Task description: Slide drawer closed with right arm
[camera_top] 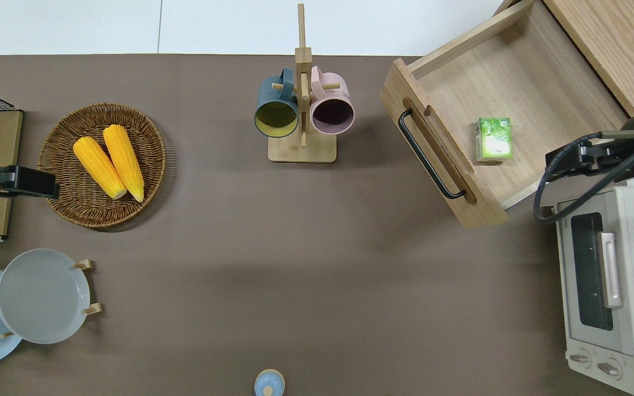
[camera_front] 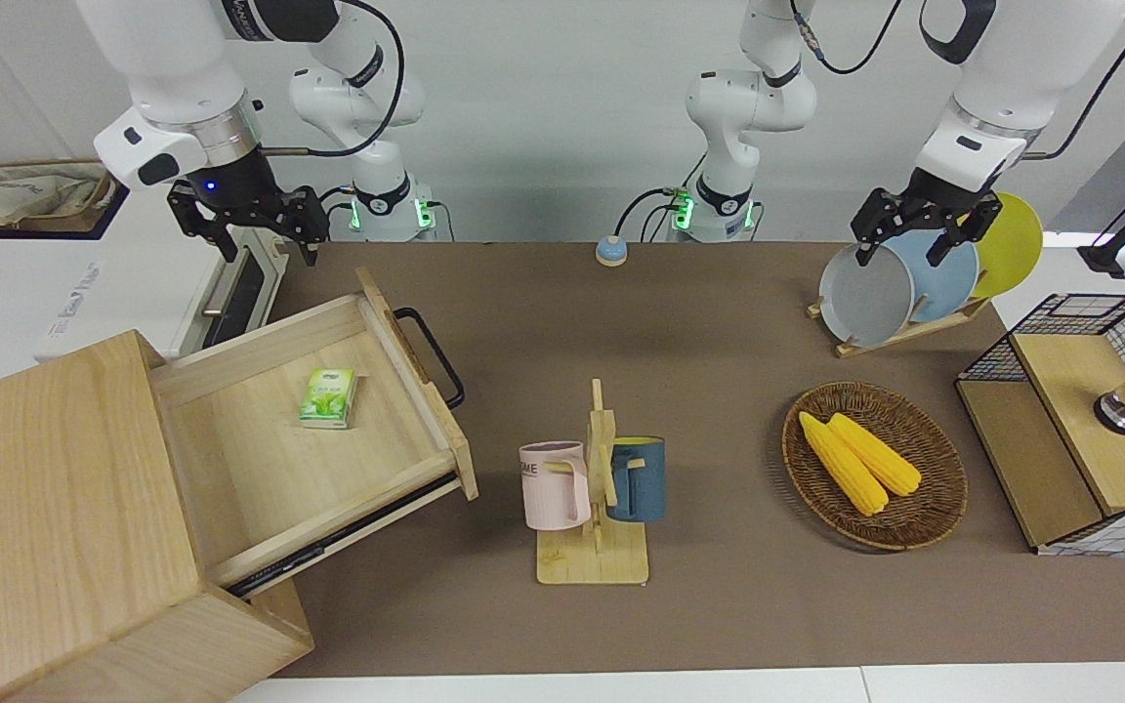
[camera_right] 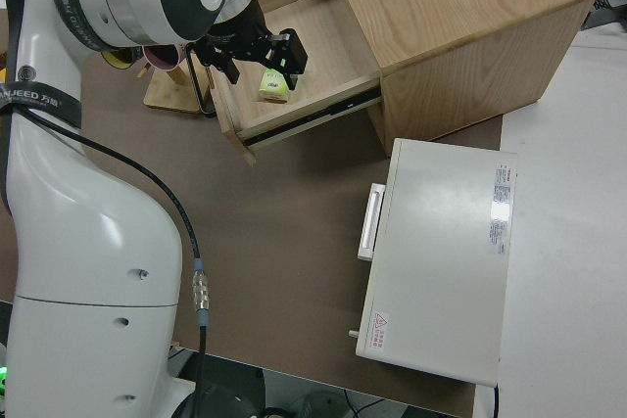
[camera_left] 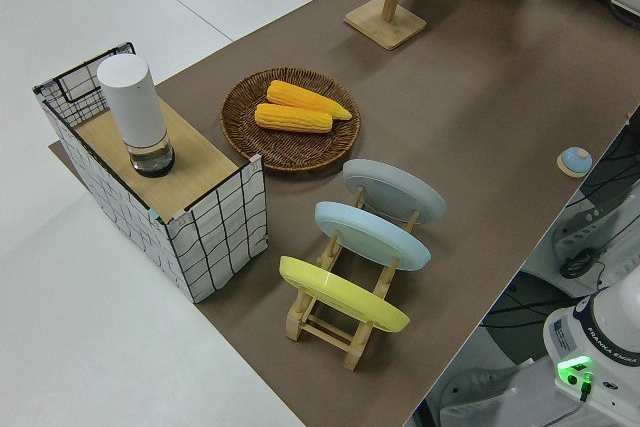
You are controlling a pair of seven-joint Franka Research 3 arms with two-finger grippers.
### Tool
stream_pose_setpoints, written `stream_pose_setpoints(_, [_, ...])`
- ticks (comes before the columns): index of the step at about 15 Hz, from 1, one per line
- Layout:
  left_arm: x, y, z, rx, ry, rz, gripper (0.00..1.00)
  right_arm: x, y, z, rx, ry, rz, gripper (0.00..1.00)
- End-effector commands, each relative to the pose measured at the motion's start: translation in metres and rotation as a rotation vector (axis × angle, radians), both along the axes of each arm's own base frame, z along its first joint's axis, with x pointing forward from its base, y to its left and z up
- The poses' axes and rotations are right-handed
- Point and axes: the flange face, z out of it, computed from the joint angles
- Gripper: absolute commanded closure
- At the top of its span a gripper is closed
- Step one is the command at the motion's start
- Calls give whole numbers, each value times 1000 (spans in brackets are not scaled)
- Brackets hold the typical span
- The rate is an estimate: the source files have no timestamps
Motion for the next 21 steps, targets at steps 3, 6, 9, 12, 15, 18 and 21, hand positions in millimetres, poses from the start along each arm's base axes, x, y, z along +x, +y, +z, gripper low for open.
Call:
stream_pose_setpoints(3, [4, 0, 2, 16, -8, -8, 5, -6, 7, 5, -7, -8, 24, 15])
stream_pose_setpoints(6, [4, 0, 2, 16, -8, -8, 5, -6, 9, 5, -3, -7, 26, 15])
stream_pose_setpoints(9, [4, 0, 2, 16, -8, -8, 5, -6, 9, 5, 0, -7, 28, 15])
stream_pose_setpoints(12, [4, 0, 2, 16, -8, -8, 2, -5, 7, 4, -6, -7, 43, 15])
stream_pose_setpoints(15, [4, 0, 2, 16, -8, -8, 2, -3, 5, 3, 3, -8, 38, 17])
stream_pose_setpoints(18, [4, 0, 2, 16, -8, -8, 2, -2, 6, 3, 2, -17, 38, 15])
stream_pose_setpoints(21, [4, 0, 2, 16, -8, -8, 2, -1, 7, 3, 2, -20, 42, 17])
